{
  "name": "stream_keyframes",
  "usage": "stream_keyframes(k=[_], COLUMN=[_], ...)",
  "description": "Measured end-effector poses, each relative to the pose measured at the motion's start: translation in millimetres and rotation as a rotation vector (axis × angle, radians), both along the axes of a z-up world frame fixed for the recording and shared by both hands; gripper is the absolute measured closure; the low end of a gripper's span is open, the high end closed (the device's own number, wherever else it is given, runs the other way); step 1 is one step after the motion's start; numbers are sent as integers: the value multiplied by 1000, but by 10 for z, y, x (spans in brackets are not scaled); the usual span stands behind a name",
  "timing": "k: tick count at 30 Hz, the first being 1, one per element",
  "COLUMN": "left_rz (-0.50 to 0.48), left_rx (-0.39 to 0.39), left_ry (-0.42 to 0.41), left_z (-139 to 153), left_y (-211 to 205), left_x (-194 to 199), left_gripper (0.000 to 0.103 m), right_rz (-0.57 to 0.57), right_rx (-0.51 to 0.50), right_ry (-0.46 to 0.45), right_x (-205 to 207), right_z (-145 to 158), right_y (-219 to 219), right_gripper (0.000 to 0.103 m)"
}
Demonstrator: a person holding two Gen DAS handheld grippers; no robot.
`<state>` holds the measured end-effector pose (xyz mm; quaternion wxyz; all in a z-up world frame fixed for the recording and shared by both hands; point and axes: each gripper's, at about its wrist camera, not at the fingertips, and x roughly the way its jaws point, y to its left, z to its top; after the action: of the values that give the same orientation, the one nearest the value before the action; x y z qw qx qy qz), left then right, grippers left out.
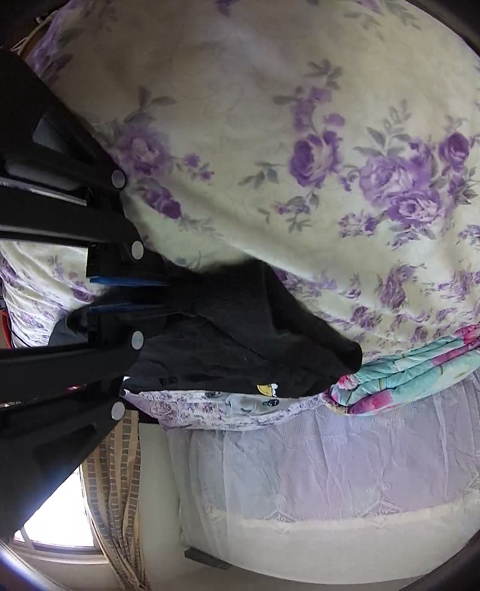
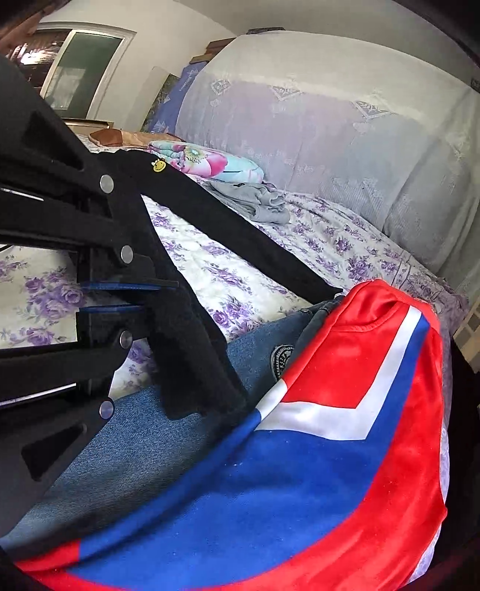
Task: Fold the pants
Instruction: 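Close the right tool on the black pants leg, then open the right tool and release the pants leg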
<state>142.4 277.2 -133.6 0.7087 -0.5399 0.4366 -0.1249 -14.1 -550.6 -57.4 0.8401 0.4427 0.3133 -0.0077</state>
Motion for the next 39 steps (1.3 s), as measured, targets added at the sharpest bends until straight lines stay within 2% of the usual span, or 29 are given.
stream_keyframes(k=[2,4,6,8,9,11,12,14,15,16,17,20,22,24,27,31,34,37,38,39], left_rz=[3,-3,-14,-10,6,25,47,110,135,156,171,130,67,7,-26,-12,5,5,5,-2], left_rx=[19,72,116,172,192,143,152,208,244,282,319,403,464,511,535,525,553,631,646,642], left_ry=[-29,-63,-78,-34,-6,-22,-23,-31,-40,-48,-65,-140,-177,-191,-164,-77,-44,-37,-31,-26], left_z=[70,194,255,207,165,150,179,301,389,479,593,885,1045,1110,1055,816,718,706,698,677], left_y=[-11,-32,-38,-1,51,145,200,302,352,384,389,256,43,-182,-367,-437,-492,-574,-593,-598], left_x=[-18,-26,-36,-46,-79,-182,-240,-339,-356,-350,-301,31,401,816,1349,1837,2011,2118,2156,2192], left_gripper=[96,96,96,86,69,69,68,60,57,57,57,57,50,49,49,52,54,55,57,64], right_rz=[4,14,22,37,35,31,25,8,-9,-61,-125,-290,-287,-244,-197,-166,-145,-118,-104,-86], right_rx=[-15,-43,-65,-79,-57,10,18,-9,-32,-78,-116,-137,-116,-88,-60,-78,-83,-102,-104,-108], right_ry=[-19,-27,15,111,141,124,113,104,108,119,112,54,42,54,66,89,104,108,105,101], right_x=[-23,-39,-8,-16,-36,-126,-168,-232,-249,-287,-338,-471,-441,-350,-250,-74,103,304,385,467], right_z=[60,91,2,-174,-271,-321,-296,-190,-128,-47,27,192,186,122,51,73,82,108,113,125], right_y=[29,66,53,12,-1,-46,-66,-110,-137,-184,-237,-374,-374,-291,-205,-105,-56,-8,13,49], right_gripper=[97,97,97,92,92,92,91,88,84,60,49,46,44,43,43,42,42,39,39,39])
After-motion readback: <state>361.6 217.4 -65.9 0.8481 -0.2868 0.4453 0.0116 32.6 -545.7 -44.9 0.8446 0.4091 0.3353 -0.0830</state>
